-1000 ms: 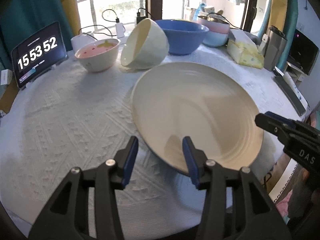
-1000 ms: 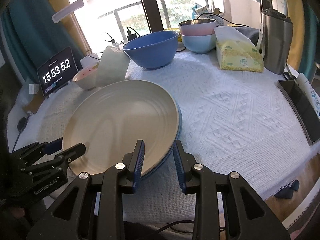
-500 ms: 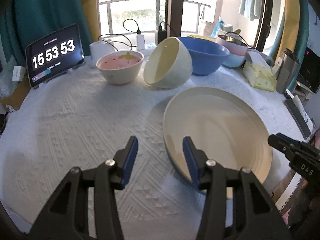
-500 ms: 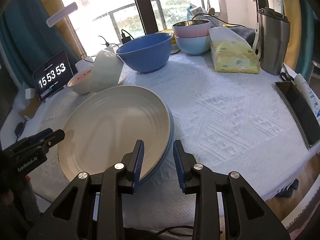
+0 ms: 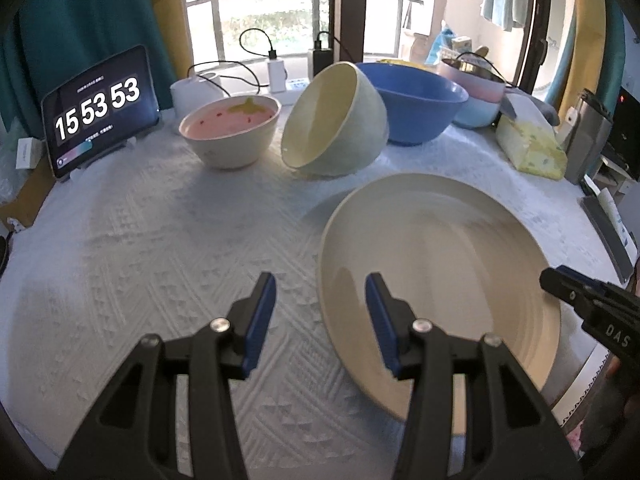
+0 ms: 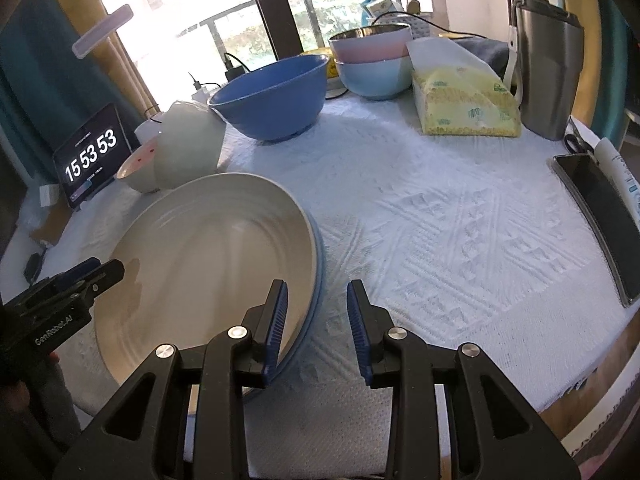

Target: Organize plates and bowls

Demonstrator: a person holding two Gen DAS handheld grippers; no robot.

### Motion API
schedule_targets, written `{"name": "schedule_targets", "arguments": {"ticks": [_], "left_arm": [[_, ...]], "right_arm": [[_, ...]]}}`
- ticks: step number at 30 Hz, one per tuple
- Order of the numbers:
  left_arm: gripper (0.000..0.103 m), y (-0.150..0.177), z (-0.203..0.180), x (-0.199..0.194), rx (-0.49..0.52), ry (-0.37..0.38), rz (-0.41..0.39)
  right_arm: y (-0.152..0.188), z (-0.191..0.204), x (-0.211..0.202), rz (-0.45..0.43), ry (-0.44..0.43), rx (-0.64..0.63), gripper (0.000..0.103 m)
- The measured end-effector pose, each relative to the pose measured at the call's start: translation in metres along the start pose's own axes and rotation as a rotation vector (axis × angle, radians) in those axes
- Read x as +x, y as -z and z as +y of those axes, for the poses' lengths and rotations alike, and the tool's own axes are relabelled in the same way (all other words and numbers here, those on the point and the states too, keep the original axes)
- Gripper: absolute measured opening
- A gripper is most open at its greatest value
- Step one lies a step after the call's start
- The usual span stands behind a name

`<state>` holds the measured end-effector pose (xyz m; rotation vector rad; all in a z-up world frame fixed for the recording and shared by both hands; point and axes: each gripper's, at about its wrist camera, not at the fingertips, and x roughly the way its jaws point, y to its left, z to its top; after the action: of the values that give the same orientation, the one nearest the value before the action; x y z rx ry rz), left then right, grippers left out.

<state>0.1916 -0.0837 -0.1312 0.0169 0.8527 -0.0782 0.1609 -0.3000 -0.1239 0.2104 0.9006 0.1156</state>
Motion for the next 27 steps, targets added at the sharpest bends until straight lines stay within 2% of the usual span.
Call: {"name": "schedule_targets", "arguments": {"ticks": [13,16,18,20,22,24,27], "left_arm": [[0.049,-0.005,-0.008,0.023,-0.007,0.007,0.057],[0.050,-0.006,-0.010,0.025,-0.013,0.022,0.054],[0.052,-0.006,-0.008,0.028,-0.031,0.058,0.055],[0.058,-0.006,-0.007,0.030,-0.042,0.074,0.056],[0.074,-0.005,-0.005,0.034,-0.058,0.078,0.061],[0.080,-0.004,-0.002,0.037,-0.092,0.107,0.074],[0.081,-0.002,0.002,0.041,-0.130,0.151,0.084]], "right_arm": [[-0.009,-0.009,0.024,0.048,-0.049,0.035,0.034],[-0.010,-0.011,0.028,0.057,-0.063,0.048,0.037],[-0.011,-0.010,0.029,0.057,-0.066,0.048,0.037],[-0.010,-0.010,0.030,0.055,-0.068,0.046,0.037],[-0.011,-0.009,0.031,0.051,-0.070,0.045,0.038],[-0.011,-0.009,0.032,0.050,-0.068,0.047,0.038],[-0.010,-0.007,0.032,0.047,-0.066,0.046,0.038]]}}
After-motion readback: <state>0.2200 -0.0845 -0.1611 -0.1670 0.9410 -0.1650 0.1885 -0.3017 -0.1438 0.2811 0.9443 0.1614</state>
